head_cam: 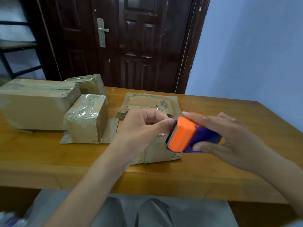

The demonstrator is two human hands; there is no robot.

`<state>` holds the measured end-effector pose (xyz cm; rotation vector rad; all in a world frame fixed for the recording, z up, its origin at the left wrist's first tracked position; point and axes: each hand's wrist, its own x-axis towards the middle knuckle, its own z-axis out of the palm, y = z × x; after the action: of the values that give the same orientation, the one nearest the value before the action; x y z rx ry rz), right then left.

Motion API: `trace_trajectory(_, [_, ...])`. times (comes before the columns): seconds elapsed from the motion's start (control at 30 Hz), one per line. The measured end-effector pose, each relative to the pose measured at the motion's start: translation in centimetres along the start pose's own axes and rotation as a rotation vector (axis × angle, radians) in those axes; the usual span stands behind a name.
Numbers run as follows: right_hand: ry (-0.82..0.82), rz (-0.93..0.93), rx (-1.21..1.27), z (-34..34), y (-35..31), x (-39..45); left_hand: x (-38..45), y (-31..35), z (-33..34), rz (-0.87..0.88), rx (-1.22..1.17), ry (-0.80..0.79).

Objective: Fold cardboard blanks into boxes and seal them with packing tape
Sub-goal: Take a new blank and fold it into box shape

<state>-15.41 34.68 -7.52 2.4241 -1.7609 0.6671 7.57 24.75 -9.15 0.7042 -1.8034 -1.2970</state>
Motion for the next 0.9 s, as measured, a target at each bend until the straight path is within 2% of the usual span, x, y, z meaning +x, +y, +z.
trace_trajectory(0.1, [-0.093, -0.017, 0.171, -1.4, -0.3, 1.5, -0.4, -0.3, 0.5, 0.02, 0.126, 0.18])
trace_trajectory(0.2, [-0.186, 0.028, 0.281, -3.4, 0.1, 3.1, -1.2, -0.7, 0.2, -0.027, 0.035, 0.348])
trace_trajectory(0.37, [-0.367, 0.08, 0.351, -4.1, 1.7, 4.4, -1.7, -1.5, 1.3, -0.183, -0.089, 0.385])
trace_trajectory(0.5, [-0.334, 0.095, 0.324, -4.5, 3.8, 4.1, -2.2, -3.0, -0.9, -0.22, -0.165, 0.628])
trace_trajectory(0.9, [-0.325, 0.171, 0.473, -2.8, 8.1, 5.2, -2.6, -4.9, -1.0, -0.334, -0.258, 0.516])
